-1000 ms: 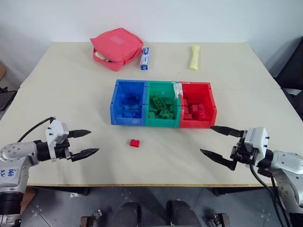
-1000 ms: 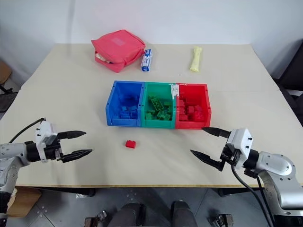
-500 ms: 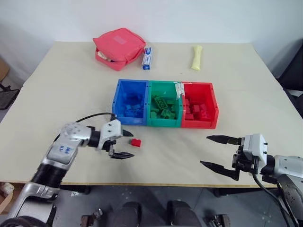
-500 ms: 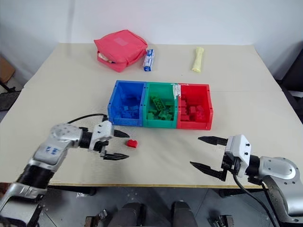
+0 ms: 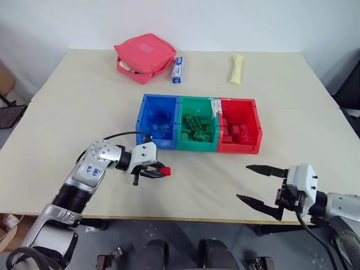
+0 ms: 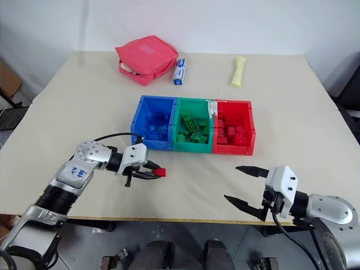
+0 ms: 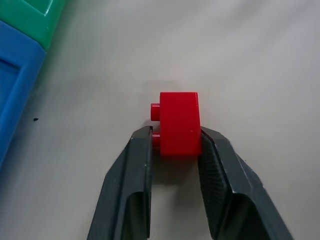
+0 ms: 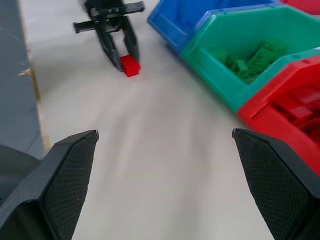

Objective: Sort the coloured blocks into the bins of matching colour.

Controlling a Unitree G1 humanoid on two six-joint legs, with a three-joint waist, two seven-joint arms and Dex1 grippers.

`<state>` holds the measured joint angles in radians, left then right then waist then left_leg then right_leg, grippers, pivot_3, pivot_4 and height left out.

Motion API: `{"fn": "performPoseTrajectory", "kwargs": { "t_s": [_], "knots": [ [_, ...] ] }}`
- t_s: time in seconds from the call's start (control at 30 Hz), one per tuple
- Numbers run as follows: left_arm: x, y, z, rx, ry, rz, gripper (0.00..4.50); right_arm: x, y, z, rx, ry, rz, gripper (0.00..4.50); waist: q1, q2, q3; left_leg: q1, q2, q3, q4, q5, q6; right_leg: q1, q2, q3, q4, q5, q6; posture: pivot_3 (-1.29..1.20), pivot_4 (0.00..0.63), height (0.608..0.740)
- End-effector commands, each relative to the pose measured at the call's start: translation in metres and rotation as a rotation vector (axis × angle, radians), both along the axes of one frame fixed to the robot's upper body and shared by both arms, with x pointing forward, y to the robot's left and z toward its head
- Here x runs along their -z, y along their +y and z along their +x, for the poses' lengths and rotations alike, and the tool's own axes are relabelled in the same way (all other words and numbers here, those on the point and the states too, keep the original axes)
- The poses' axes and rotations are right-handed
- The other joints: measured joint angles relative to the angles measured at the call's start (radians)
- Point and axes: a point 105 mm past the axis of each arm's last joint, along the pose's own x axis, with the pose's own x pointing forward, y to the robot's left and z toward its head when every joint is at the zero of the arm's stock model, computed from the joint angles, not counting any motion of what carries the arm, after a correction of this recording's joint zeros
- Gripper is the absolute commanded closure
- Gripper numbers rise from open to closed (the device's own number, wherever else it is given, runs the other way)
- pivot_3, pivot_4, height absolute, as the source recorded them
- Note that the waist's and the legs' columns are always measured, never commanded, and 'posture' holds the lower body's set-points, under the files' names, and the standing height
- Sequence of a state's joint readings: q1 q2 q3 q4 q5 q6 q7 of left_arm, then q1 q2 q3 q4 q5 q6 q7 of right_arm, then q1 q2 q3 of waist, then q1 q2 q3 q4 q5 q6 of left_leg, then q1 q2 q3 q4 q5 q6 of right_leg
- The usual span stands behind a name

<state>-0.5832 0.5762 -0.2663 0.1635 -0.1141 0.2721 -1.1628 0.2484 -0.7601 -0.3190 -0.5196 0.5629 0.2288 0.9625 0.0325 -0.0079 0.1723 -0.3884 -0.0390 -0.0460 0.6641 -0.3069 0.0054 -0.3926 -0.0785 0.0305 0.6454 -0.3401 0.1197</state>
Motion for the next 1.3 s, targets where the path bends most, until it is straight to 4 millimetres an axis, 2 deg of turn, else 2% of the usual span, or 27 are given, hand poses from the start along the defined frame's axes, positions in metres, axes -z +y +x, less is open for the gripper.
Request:
{"fn": "performPoseTrajectory", "kwargs": {
  "t_s": [0.03, 0.13, 0.3, 0.43, 0.57, 0.63, 0.73, 0.8, 0.9, 0.97, 1.1, 1.23, 1.3],
  "knots": [
    [-0.044, -0.038, 0.002, -0.039, 0.015, -0.276, 3.58, -0.014, -0.006, -0.005, 0.085, -0.061, 0.028, 0.00, 0.004, -0.001, 0.000, 0.000, 0.000, -0.001, 0.001, 0.000, 0.000, 0.000, 0.000, 0.000, 0.000, 0.000, 0.000, 0.00, 0.150, 0.740],
    [-0.079, -0.065, 0.012, -0.091, -0.008, -0.474, 3.58, -0.018, -0.019, -0.006, 0.219, -0.096, 0.074, 0.00, 0.010, -0.002, 0.001, -0.003, 0.000, 0.000, 0.002, 0.000, 0.001, -0.001, 0.001, 0.000, 0.001, 0.001, 0.002, 0.00, 0.150, 0.740],
    [-0.105, -0.112, 0.031, -0.108, -0.067, -0.575, 3.58, -0.012, -0.036, -0.015, 0.402, -0.107, 0.132, 0.00, 0.013, -0.002, 0.001, -0.001, 0.000, 0.002, 0.002, 0.000, 0.000, 0.000, 0.001, 0.001, 0.000, 0.001, 0.002, 0.00, 0.150, 0.740],
    [-0.103, -0.159, 0.048, -0.085, -0.180, -0.490, 3.58, -0.009, -0.041, -0.022, 0.463, -0.130, 0.126, 0.00, 0.016, -0.003, 0.001, 0.000, -0.001, 0.004, 0.001, 0.000, 0.000, 0.000, 0.003, 0.001, -0.001, 0.001, 0.002, 0.00, 0.150, 0.740],
    [-0.098, -0.181, 0.065, -0.107, -0.300, -0.391, 3.58, -0.010, -0.043, -0.027, 0.495, -0.155, 0.136, 0.00, 0.014, -0.004, 0.001, 0.000, -0.002, 0.007, 0.000, 0.001, 0.001, -0.001, 0.007, 0.001, -0.001, 0.001, 0.004, 0.00, 0.150, 0.740],
    [-0.097, -0.189, 0.072, -0.136, -0.307, -0.370, 3.58, -0.010, -0.041, -0.034, 0.507, -0.162, 0.146, 0.00, 0.014, -0.004, 0.002, 0.000, -0.002, 0.007, 0.000, 0.001, 0.002, -0.001, 0.007, 0.001, -0.002, 0.001, 0.005, 0.00, 0.150, 0.740],
    [-0.099, -0.193, 0.077, -0.156, -0.302, -0.356, 3.58, -0.009, -0.035, -0.039, 0.516, -0.170, 0.157, 0.00, 0.013, -0.004, 0.002, 0.000, -0.002, 0.007, -0.001, 0.000, 0.002, -0.002, 0.007, 0.001, -0.001, 0.001, 0.005, 0.00, 0.150, 0.740],
    [-0.106, -0.196, 0.076, -0.133, -0.291, -0.380, 2.86, -0.008, -0.034, -0.040, 0.520, -0.174, 0.162, 0.00, 0.011, -0.004, 0.002, 0.000, -0.002, 0.008, -0.001, 0.000, 0.002, -0.002, 0.007, 0.001, -0.001, 0.001, 0.005, 0.00, 0.150, 0.740],
    [-0.115, -0.197, 0.070, -0.074, -0.321, -0.403, 2.01, -0.006, -0.030, -0.040, 0.503, -0.173, 0.162, 0.00, 0.011, -0.004, 0.002, 0.000, -0.002, 0.008, -0.001, 0.000, 0.002, -0.002, 0.007, 0.001, -0.001, 0.001, 0.005, 0.00, 0.150, 0.740],
    [-0.113, -0.190, 0.067, -0.034, -0.312, -0.407, 1.45, -0.008, -0.027, -0.035, 0.477, -0.183, 0.162, 0.00, 0.010, -0.004, 0.002, 0.000, -0.002, 0.008, -0.001, 0.000, 0.002, -0.002, 0.007, 0.001, -0.001, 0.001, 0.005, 0.00, 0.150, 0.740],
    [-0.110, -0.170, 0.065, 0.013, -0.338, -0.419, 1.45, -0.013, -0.025, -0.023, 0.437, -0.199, 0.165, 0.00, -0.007, -0.003, 0.001, 0.001, -0.001, 0.009, -0.001, 0.001, 0.001, -0.002, 0.007, 0.001, 0.000, 0.001, 0.005, 0.00, 0.150, 0.740],
    [-0.110, -0.129, 0.058, 0.052, -0.352, -0.451, 1.45, -0.015, -0.019, -0.011, 0.349, -0.192, 0.159, 0.00, -0.015, -0.003, 0.001, 0.001, 0.000, 0.009, -0.002, 0.001, 0.000, -0.003, 0.005, 0.002, 0.001, 0.001, 0.005, 0.00, 0.150, 0.740],
    [-0.107, -0.101, 0.051, 0.066, -0.362, -0.450, 1.45, -0.015, -0.013, -0.005, 0.282, -0.182, 0.146, 0.00, -0.017, -0.003, 0.001, 0.001, 0.000, 0.007, -0.002, 0.001, 0.000, -0.004, 0.005, 0.002, 0.002, 0.000, 0.005, 0.00, 0.150, 0.740]
  ]
}}
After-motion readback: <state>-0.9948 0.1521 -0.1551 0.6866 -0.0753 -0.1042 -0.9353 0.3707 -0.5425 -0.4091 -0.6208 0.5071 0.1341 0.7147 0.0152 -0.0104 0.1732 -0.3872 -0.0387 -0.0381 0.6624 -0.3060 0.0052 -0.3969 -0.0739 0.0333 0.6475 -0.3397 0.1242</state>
